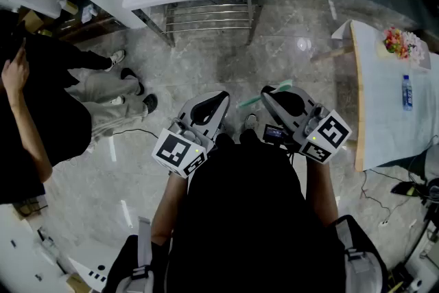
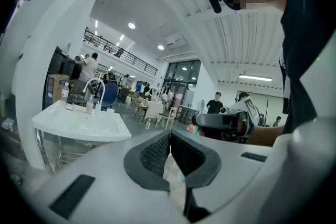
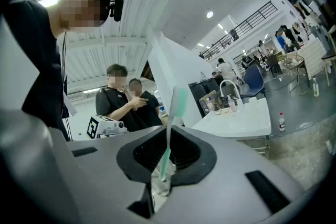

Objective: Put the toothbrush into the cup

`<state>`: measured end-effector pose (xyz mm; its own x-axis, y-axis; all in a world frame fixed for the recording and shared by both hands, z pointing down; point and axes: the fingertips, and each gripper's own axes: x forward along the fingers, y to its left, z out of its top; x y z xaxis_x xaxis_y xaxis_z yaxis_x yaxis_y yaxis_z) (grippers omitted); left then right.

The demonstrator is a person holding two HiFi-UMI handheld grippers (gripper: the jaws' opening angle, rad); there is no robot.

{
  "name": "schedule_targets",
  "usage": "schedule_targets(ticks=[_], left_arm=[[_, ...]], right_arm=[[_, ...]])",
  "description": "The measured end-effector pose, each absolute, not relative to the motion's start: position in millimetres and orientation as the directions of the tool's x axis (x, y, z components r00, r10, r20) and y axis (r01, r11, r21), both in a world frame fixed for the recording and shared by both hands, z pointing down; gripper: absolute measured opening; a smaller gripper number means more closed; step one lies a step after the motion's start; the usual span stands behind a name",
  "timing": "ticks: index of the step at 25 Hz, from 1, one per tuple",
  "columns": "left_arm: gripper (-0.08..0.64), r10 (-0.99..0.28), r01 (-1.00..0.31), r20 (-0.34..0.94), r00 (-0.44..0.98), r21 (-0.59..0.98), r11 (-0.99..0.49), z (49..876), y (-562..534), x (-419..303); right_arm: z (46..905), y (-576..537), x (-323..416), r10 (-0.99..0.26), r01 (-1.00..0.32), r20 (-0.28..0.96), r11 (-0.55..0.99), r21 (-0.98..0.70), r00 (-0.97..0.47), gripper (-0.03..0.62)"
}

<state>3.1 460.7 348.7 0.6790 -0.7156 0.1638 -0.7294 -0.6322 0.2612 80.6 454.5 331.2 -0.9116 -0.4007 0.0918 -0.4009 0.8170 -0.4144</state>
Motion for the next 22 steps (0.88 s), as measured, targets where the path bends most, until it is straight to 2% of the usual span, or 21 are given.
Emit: schedule_targets(ticks=[13,18,22], left_arm=[[0.012,-0.729,-0.748,0.187,0.658,0.267,-0.607,358.2,463.2,26.5],[0.012,-0.746,-0.762,0.185,0.64,0.276,-0.585,356.2,457.6,40.4],[0.012,-0.767,-0.782,0.186,0.615,0.272,-0.561,354.5,454.2,49.5]], right_arm=[[343.0,446.2,107.3,-0.426,-0.416,0.083,0.792,-0.447,-0.901,0.032],[349.0,444.3,114.9,-0.404,-0.417,0.123,0.809,-0.414,-0.907,0.032],[349.5,439.5,123.9,-0.38,-0.388,0.108,0.815,-0.431,-0.918,0.032]])
